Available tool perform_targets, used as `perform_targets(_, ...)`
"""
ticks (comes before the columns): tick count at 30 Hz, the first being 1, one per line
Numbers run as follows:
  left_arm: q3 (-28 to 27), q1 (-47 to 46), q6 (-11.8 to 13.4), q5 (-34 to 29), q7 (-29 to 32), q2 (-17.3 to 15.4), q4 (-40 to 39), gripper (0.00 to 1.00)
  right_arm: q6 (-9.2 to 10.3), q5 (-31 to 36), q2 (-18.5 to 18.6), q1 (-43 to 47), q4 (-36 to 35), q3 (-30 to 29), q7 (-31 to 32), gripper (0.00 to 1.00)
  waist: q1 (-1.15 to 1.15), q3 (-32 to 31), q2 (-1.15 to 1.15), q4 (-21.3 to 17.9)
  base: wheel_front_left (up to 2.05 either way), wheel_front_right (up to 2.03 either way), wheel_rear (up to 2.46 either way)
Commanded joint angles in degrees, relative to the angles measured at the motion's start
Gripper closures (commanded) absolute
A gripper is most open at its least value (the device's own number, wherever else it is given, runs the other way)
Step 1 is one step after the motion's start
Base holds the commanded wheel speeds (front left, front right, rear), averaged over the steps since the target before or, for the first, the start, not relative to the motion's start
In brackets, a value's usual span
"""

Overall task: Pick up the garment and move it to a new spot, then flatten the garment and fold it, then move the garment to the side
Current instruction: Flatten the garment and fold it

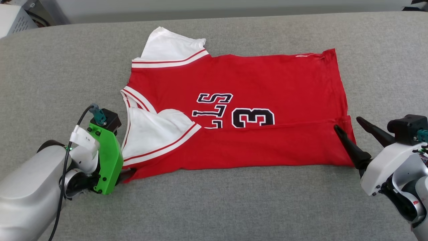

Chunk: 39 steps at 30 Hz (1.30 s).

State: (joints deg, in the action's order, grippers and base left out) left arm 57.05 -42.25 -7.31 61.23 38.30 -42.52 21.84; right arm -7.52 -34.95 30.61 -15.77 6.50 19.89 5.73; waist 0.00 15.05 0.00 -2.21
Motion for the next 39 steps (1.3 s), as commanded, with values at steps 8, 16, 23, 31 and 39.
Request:
perform_targets(8, 3.67, 2.54, -0.11, -1.73, -1.29, 1.44, 2.43, 0.87, 0.03, -0.77, -0.14, -2.63, 1.73, 1.40, -1.52, 0.00, 0.00, 2.34, 0.00, -1.18, 0.00, 0.00, 0.00)
perform_targets(16, 3.41, 2.55, -0.16, -2.11, -9.27, 0.32, -0.09, 1.00, 0.03, -0.37, 3.68, -4.05, 0.05, -0.46, -1.06, 0.00, 0.00, -0.04, 0.00, 0.19, 0.00, 0.00, 0.00)
perform_targets(23, 1.90, 2.41, 0.19, -3.45, -14.73, -2.32, -5.70, 1.00, 0.03, -2.13, 11.26, -5.58, -5.56, -1.28, 8.07, 0.00, 0.00, -0.79, 0.00, 1.43, 0.00, 0.00, 0.00)
perform_targets(31, 1.40, 2.31, 2.22, -4.78, -16.08, -3.32, -10.78, 1.00, 0.03, -9.95, 16.08, -7.14, -7.33, 2.45, 27.90, 0.00, 0.00, 0.71, 0.00, 2.26, 0.00, 0.00, 0.00)
perform_targets(39, 1.46, 1.29, 3.11, -6.44, -16.87, -2.96, -12.48, 1.00, 0.03, -11.12, 11.80, -8.92, 1.18, 6.14, 31.39, 0.00, 0.00, 3.38, 0.00, 3.21, 0.00, 0.00, 0.00)
